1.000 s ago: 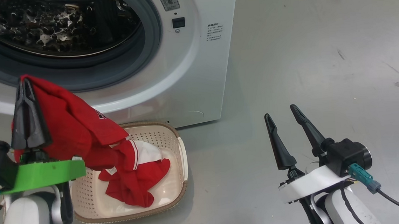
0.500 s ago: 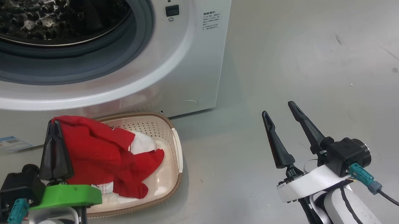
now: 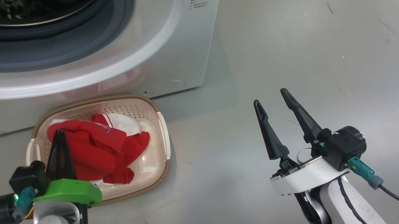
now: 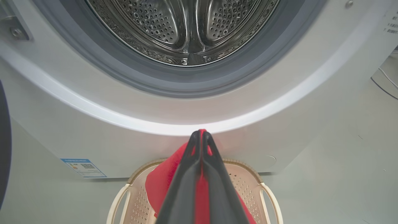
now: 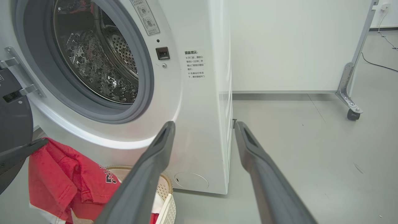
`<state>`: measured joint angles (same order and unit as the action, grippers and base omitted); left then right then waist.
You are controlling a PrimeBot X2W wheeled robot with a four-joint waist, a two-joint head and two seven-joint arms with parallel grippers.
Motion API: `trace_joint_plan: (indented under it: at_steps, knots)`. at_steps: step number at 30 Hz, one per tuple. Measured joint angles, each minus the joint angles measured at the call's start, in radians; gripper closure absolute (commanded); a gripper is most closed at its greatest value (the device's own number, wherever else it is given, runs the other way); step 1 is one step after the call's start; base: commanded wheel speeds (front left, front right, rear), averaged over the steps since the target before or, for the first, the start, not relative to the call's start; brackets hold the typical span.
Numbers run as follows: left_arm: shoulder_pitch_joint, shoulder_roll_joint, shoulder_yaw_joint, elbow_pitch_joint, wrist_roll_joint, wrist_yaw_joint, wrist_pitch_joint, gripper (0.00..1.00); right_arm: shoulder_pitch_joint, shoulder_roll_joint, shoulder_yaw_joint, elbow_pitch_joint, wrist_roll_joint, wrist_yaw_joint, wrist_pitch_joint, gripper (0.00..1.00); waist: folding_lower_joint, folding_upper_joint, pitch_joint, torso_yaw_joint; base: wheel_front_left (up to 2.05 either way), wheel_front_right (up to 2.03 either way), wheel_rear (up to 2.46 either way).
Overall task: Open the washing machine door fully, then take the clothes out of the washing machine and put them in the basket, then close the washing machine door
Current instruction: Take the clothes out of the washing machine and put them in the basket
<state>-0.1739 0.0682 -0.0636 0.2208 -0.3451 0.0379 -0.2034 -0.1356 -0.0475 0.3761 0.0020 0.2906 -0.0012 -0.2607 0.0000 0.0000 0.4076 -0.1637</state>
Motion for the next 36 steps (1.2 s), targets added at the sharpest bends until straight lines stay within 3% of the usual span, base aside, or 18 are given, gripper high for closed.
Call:
trace_joint_plan:
  at_steps: [22, 29, 30, 32, 33, 34, 36]
  knots:
    - [-0.262, 0.099, 0.003, 0.310, 0.014, -0.018, 0.132, 1.00, -0.132, 0.000, 0.071, -0.055, 0.075, 0.000, 0.000, 0.00, 0.0000, 0.0000, 0.239, -0.106, 0.00, 0.00, 0.00]
    - [-0.312, 0.100, 0.010, 0.393, -0.005, -0.036, 0.158, 1.00, -0.149, 0.000, 0.070, -0.053, 0.079, -0.002, 0.000, 0.00, 0.0000, 0.0000, 0.276, -0.142, 0.00, 0.00, 0.00]
    - [-0.317, 0.100, 0.011, 0.403, -0.005, -0.040, 0.158, 0.93, -0.149, 0.000, 0.070, -0.052, 0.080, -0.002, 0.000, 0.00, 0.0000, 0.0000, 0.280, -0.146, 0.00, 0.00, 0.00]
    - [-0.328, 0.100, 0.014, 0.422, -0.007, -0.044, 0.159, 0.67, -0.149, 0.000, 0.070, -0.049, 0.085, -0.007, 0.000, 0.00, 0.0000, 0.0000, 0.286, -0.152, 0.00, 0.00, 0.00]
    - [-0.339, 0.100, 0.027, 0.439, -0.011, -0.044, 0.158, 0.25, -0.153, 0.000, 0.070, -0.047, 0.086, -0.010, 0.000, 0.00, 0.0000, 0.0000, 0.289, -0.155, 0.00, 0.00, 0.00]
    - [-0.345, 0.101, 0.031, 0.448, -0.015, -0.044, 0.158, 0.01, -0.155, 0.000, 0.070, -0.045, 0.086, -0.010, 0.000, 0.00, 0.0000, 0.0000, 0.290, -0.156, 0.00, 0.00, 0.00]
    - [-0.352, 0.100, 0.036, 0.457, -0.016, -0.044, 0.147, 0.00, -0.163, 0.000, 0.070, -0.043, 0.086, -0.011, 0.000, 0.00, 0.0000, 0.0000, 0.289, -0.155, 0.00, 0.00, 0.00]
